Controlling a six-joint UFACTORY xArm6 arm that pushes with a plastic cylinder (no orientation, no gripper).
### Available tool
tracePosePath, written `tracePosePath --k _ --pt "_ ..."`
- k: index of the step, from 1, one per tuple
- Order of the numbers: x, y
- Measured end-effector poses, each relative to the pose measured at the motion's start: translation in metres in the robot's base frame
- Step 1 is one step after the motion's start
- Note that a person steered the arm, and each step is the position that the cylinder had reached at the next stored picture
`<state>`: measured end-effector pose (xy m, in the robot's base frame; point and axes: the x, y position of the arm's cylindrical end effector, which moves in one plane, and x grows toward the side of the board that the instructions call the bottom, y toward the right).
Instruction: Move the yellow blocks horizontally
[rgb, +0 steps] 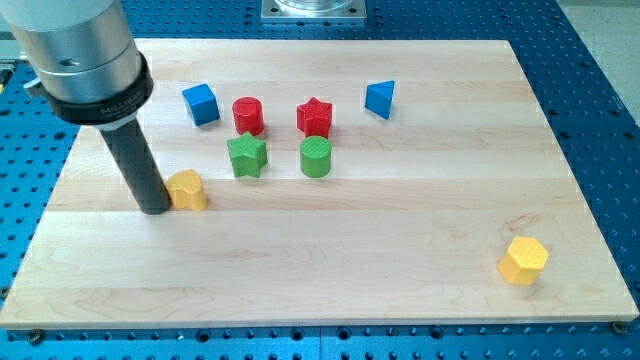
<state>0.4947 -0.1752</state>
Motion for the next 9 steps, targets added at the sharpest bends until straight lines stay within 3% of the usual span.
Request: tracePosePath --k 1,2,3,5,6,7,8,9 --pt "0.008 0.005" --pt "0.069 0.017" --pt "0.08 0.104" --pt "0.003 0.315" --pt "0.002 0.428" --pt "0.068 0.464" --pt "0.122 0.46" --pt "0.118 0.456"
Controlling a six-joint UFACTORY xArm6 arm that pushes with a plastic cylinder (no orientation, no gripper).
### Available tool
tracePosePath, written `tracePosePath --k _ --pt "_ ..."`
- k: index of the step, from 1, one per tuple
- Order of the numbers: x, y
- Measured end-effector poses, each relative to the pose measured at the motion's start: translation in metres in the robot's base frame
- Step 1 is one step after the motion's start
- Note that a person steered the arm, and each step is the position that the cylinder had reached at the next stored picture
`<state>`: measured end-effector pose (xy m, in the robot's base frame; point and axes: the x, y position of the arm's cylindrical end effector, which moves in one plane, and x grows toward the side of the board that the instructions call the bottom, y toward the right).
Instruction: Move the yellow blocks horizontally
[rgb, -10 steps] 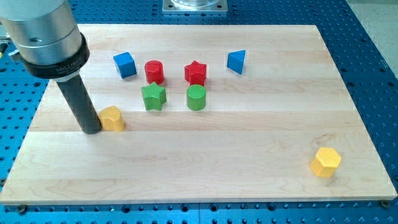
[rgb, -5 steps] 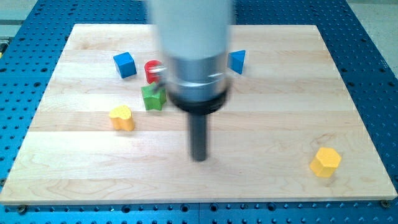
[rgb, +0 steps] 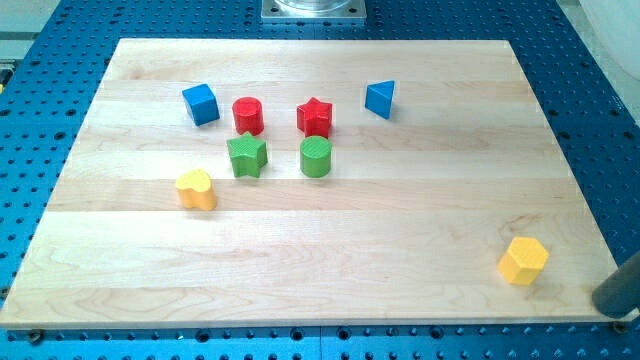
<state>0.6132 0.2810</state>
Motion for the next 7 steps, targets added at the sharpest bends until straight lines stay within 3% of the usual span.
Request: tracePosePath --k 1,2,4,6,7 --pt "-0.041 -0.02" --pt "-0.05 -0.077" --pt "-0.041 -0.029" --pt "-0.01 -0.069" --pt "-0.021 -0.093"
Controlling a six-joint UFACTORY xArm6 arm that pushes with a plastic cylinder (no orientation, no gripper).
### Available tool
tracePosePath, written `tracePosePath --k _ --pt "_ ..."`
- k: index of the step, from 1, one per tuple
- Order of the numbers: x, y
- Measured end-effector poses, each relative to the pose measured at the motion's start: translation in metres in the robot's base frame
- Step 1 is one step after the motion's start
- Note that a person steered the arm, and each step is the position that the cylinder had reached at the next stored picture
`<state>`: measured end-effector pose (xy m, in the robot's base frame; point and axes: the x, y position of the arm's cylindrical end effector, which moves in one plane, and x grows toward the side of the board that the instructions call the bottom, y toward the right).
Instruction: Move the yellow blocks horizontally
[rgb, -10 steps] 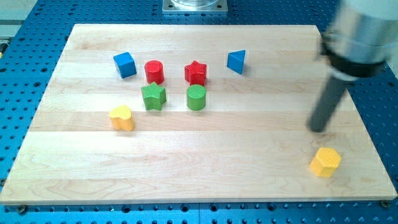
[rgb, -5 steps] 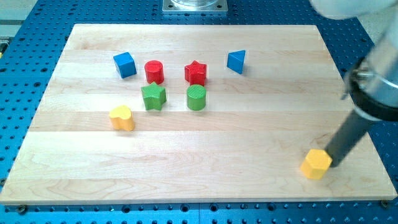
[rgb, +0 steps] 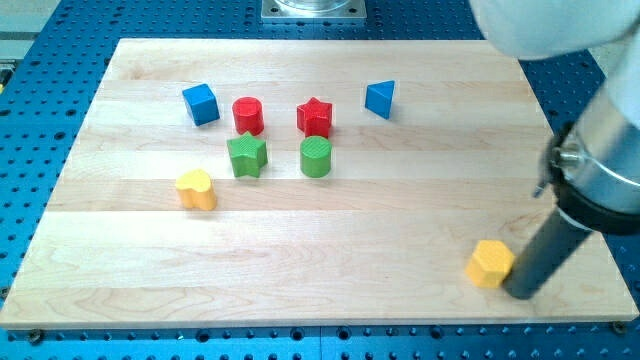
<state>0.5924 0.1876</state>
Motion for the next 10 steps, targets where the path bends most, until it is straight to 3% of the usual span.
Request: tracePosePath --k 2,4,6,7,8,10 --pt "-0.072 -0.082" --pt "-0.034 -0.097" --pt "-0.081 -0.127" --pt "-0.042 -0.145" --pt "-0.039 -0.178" --pt "-0.095 -0.181"
